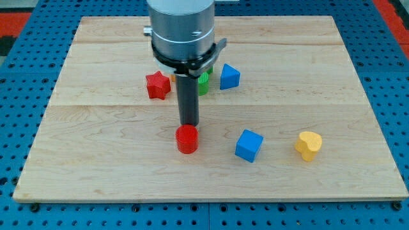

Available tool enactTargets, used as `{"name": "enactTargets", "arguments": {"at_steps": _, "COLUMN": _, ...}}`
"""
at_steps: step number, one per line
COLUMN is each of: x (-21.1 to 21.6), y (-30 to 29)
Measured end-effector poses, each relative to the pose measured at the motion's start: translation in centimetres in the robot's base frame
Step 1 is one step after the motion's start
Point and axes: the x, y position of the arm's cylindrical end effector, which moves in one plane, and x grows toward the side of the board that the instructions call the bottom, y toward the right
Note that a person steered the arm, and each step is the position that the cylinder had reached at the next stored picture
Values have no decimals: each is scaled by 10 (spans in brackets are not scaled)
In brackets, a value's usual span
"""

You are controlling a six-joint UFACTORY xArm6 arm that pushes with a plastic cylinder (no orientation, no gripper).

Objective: Nudge blue triangle a bit left

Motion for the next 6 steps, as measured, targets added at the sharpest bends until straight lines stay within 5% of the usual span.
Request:
{"name": "enactTargets", "arguments": {"at_steps": 1, "x": 18, "y": -6}}
{"name": "enactTargets", "arguments": {"at_steps": 3, "x": -43, "y": 23}}
{"name": "enactTargets", "arguments": {"at_steps": 5, "x": -97, "y": 162}}
{"name": "enactTargets", "arguments": {"at_steps": 6, "x": -129, "y": 113}}
